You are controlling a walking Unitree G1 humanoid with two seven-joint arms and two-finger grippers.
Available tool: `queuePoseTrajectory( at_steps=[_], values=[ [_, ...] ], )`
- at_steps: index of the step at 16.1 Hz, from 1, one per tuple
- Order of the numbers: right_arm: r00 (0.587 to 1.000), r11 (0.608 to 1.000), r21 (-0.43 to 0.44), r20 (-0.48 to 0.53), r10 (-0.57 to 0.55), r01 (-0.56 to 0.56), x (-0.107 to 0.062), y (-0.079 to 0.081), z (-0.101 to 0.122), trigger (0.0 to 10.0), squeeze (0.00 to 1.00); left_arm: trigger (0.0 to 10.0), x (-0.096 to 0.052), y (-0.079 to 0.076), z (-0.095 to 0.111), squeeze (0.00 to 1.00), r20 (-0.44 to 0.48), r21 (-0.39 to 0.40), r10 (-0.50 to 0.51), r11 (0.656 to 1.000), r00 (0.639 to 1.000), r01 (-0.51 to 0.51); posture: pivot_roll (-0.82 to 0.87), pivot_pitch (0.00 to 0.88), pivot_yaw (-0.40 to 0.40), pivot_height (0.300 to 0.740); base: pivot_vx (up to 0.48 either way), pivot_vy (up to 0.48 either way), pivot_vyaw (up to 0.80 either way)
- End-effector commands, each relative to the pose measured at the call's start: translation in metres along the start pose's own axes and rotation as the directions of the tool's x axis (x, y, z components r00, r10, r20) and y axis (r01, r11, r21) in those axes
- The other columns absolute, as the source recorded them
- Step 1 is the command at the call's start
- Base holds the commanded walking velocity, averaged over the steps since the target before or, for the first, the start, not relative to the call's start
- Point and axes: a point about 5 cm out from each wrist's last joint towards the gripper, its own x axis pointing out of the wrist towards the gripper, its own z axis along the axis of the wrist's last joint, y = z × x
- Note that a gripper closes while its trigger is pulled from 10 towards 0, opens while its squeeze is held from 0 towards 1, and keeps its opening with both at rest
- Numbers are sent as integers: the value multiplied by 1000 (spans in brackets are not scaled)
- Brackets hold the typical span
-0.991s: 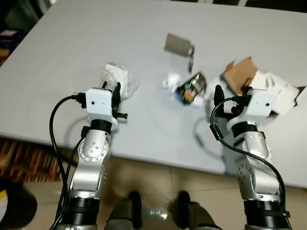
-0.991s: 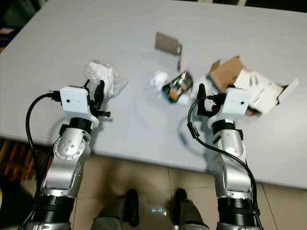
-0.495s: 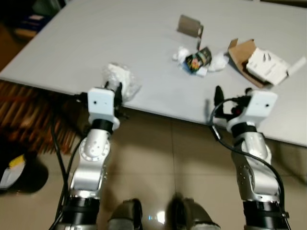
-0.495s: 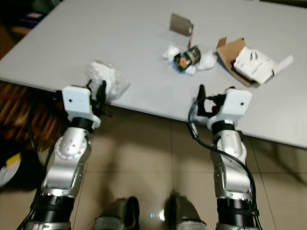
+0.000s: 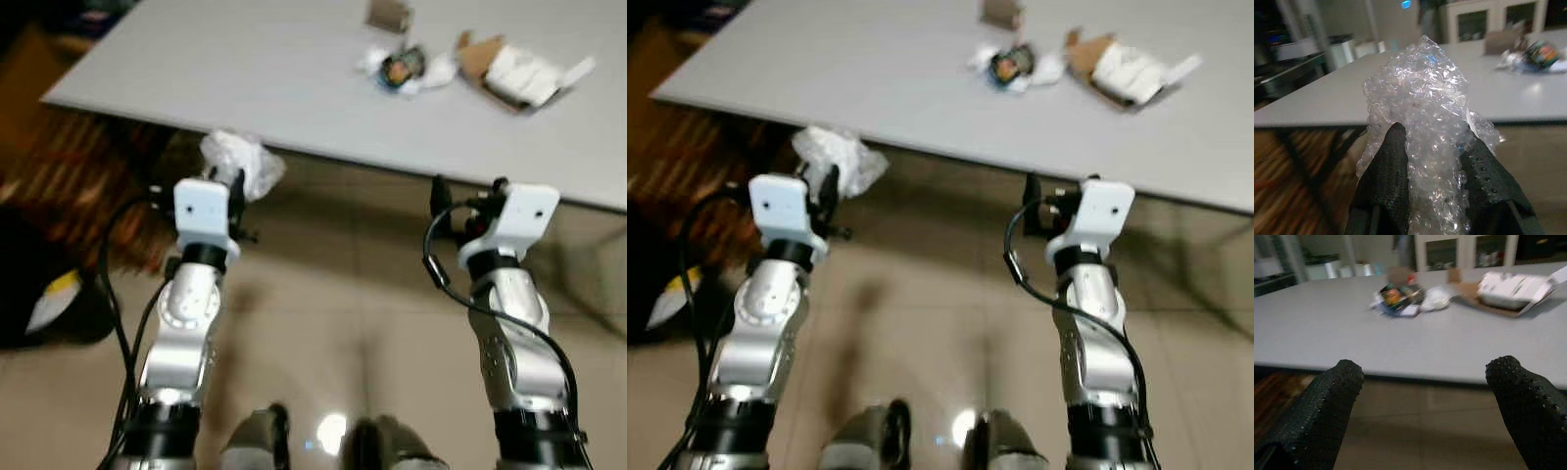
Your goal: Picking trash to rubbish bin
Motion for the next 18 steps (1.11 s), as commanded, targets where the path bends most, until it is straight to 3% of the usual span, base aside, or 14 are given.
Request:
queuePoseTrajectory(
  at_steps=[1, 4, 9, 18],
  values=[
    [1000, 1000, -1, -13, -15, 15, -4, -4, -3, 10000, 0, 10000, -2, -3, -2, 0, -13, -4, -7, 1000, 1000, 7, -4, 242, 45, 740, -289, 0, 0],
    [1000, 1000, -3, -17, -14, 14, -4, -4, -3, 10000, 0, 10000, -3, -5, -4, 0, -20, -3, -9, 1000, 1000, 9, -3, 244, 43, 740, -277, 0, 0],
    [999, 1000, -20, -31, 10, -10, -5, 0, -6, 10000, 0, 10000, -5, -5, -11, 0, -56, 1, -13, 1000, 998, 13, -4, 251, 42, 740, 0, 0, 0],
    [997, 998, -48, -66, 31, -35, -7, 4, -12, 10000, 0, 10000, -7, -9, -16, 0, -74, -25, -34, 999, 997, 33, -5, 247, 41, 740, 0, 0, 784]
  ],
)
